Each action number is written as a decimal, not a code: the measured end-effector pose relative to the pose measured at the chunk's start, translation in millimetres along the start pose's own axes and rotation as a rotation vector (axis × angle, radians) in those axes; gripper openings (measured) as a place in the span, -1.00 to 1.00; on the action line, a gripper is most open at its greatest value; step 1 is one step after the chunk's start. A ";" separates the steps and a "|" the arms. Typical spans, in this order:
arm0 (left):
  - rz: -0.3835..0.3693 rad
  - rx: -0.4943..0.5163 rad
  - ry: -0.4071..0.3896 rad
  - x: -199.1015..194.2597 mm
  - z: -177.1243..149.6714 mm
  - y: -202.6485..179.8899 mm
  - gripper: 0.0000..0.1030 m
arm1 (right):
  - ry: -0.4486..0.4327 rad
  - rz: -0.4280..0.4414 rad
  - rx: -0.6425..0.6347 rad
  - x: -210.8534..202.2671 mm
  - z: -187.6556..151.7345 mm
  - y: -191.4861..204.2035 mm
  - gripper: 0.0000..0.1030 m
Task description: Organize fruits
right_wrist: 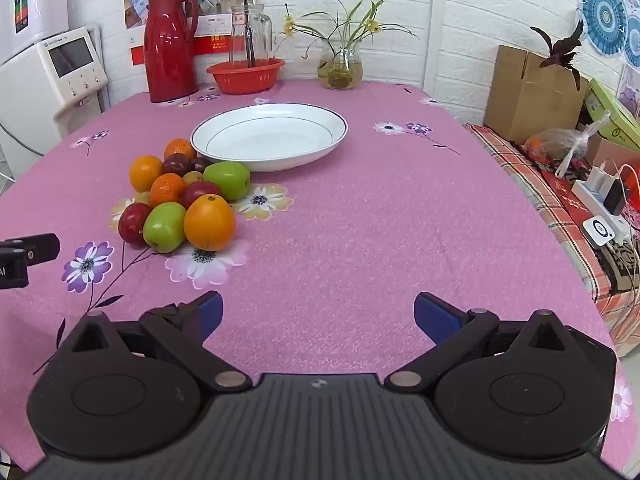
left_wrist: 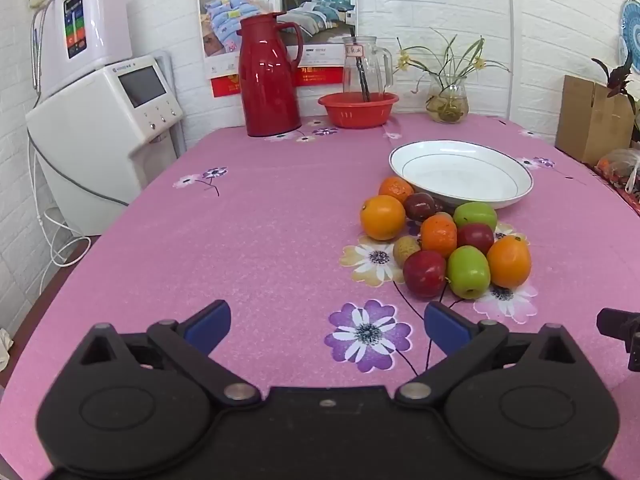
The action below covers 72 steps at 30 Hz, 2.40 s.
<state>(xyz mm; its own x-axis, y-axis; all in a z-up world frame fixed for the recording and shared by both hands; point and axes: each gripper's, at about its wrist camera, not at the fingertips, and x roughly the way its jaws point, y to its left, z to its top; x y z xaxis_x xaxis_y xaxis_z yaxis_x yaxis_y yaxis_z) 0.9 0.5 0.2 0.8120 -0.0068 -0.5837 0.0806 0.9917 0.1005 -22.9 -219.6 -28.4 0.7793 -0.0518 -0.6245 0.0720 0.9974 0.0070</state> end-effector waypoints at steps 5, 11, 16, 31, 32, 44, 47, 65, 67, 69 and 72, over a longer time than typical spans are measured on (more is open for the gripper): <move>0.002 -0.002 0.001 7.2 1.7 1.6 1.00 | 0.003 0.007 0.002 0.6 0.6 -0.6 1.00; 0.000 0.001 0.001 6.4 0.7 0.9 1.00 | -0.002 0.007 0.000 -0.9 -0.8 -3.0 1.00; 0.002 0.002 0.000 5.9 0.4 0.4 1.00 | -0.004 0.009 0.001 0.5 2.5 -2.6 1.00; 0.006 -0.003 0.004 5.4 -1.3 0.8 1.00 | -0.008 0.010 0.000 -0.3 2.8 2.3 1.00; 0.006 -0.002 0.004 5.5 -1.3 0.7 1.00 | -0.008 0.010 0.001 -0.3 2.7 2.5 1.00; 0.006 -0.002 0.006 5.7 -1.8 0.9 1.00 | -0.009 0.010 0.002 0.0 2.5 2.6 1.00; 0.006 -0.003 0.006 5.9 -1.5 0.8 1.00 | -0.010 0.011 0.001 -0.3 2.4 2.4 1.00; 0.004 -0.003 0.007 6.3 -2.4 0.3 1.00 | -0.012 0.015 -0.001 0.7 3.1 7.4 1.00; 0.005 -0.004 0.007 6.4 -2.5 0.1 1.00 | -0.012 0.016 -0.001 0.7 3.1 7.8 1.00; 0.004 -0.004 0.007 6.4 -2.3 0.4 1.00 | -0.012 0.016 -0.001 0.7 3.0 7.4 1.00; 0.004 -0.004 0.007 6.3 -2.5 0.1 1.00 | -0.012 0.016 0.000 0.7 3.0 7.5 1.00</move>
<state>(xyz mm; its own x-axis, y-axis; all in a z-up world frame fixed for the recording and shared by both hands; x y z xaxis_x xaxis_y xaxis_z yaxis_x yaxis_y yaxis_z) 4.6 0.9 -5.5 0.8082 -0.0021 -0.5889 0.0751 0.9922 0.0995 -19.9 -212.3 -26.5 0.7878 -0.0366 -0.6148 0.0593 0.9981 0.0165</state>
